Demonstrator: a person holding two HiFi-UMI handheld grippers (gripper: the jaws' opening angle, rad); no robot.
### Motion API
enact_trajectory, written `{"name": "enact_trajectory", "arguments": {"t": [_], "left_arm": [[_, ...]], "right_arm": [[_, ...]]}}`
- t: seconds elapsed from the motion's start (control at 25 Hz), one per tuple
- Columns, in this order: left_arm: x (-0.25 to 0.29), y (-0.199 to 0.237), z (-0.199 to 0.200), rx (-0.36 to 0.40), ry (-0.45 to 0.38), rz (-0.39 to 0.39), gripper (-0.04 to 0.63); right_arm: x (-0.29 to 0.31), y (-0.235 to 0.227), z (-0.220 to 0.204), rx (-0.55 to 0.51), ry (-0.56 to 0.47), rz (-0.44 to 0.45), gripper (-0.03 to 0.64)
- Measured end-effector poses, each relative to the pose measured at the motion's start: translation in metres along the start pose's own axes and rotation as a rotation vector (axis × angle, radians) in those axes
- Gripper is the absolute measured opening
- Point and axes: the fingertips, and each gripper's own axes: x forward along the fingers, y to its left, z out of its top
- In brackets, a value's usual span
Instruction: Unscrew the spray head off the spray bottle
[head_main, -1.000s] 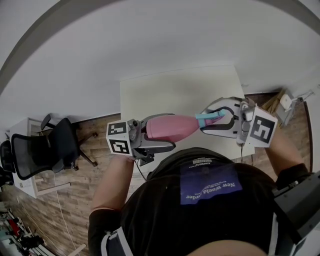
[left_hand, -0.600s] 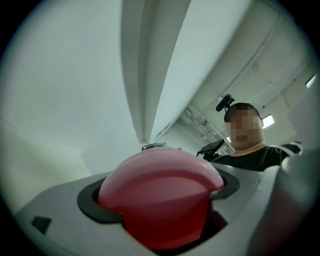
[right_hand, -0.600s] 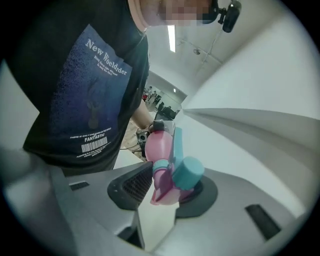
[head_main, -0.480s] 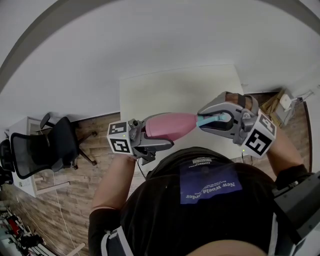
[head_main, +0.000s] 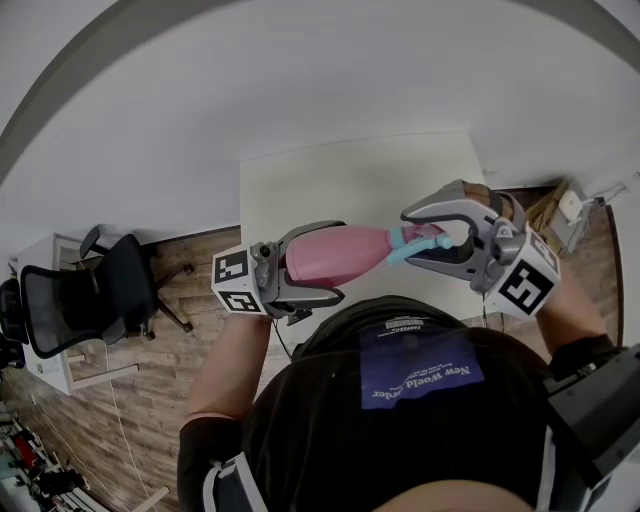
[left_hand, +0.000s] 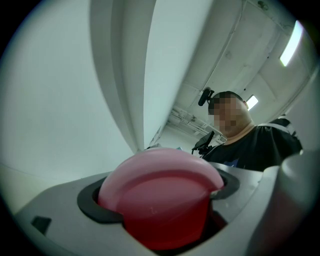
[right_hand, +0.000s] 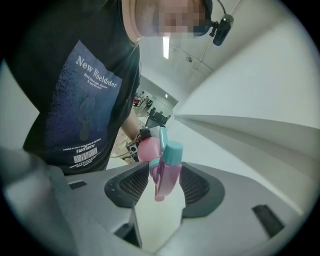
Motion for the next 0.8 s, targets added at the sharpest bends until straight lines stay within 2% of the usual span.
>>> {"name": "enact_trajectory", "arguments": {"t": [0.2, 0.28, 0.32, 0.4, 0.56, 0.64, 0.72, 0.8], "left_arm": [[-0.003, 0.000, 0.002, 0.081, -0.022, 0.005, 0.499], [-0.007, 0.000, 0.005, 0.128, -0.029, 0.022, 0.499], [-0.008, 0.000, 0.007, 0.155, -0.030, 0.031, 0.499], [-0.008, -0.001, 0.010, 0.209, -0.025, 0.048, 0.499], [-0.004, -0.004, 0.014, 0.304, 0.015, 0.066, 0.499], [-0.005, -0.004, 0.013, 0.350, 0.049, 0.070, 0.499], [-0.007, -0.004, 0.010, 0.397, 0.089, 0.070, 0.499], [-0.007, -0.004, 0.007, 0.441, 0.129, 0.070, 0.499]], "right_arm": [[-0.015, -0.001, -0.008, 0.049, -0.007, -0.019, 0.190], [-0.022, 0.004, -0.018, 0.108, 0.008, 0.002, 0.190], [-0.028, 0.007, -0.023, 0.193, 0.001, 0.018, 0.190], [-0.042, 0.002, -0.031, 0.489, -0.085, 0.042, 0.190], [-0.062, -0.029, -0.051, 1.107, -0.404, 0.147, 0.198], [-0.061, -0.034, -0.062, 1.416, -0.526, 0.252, 0.265], [-0.053, -0.034, -0.060, 1.615, -0.633, 0.378, 0.315], [-0.038, -0.030, -0.056, 1.709, -0.641, 0.458, 0.319]]}}
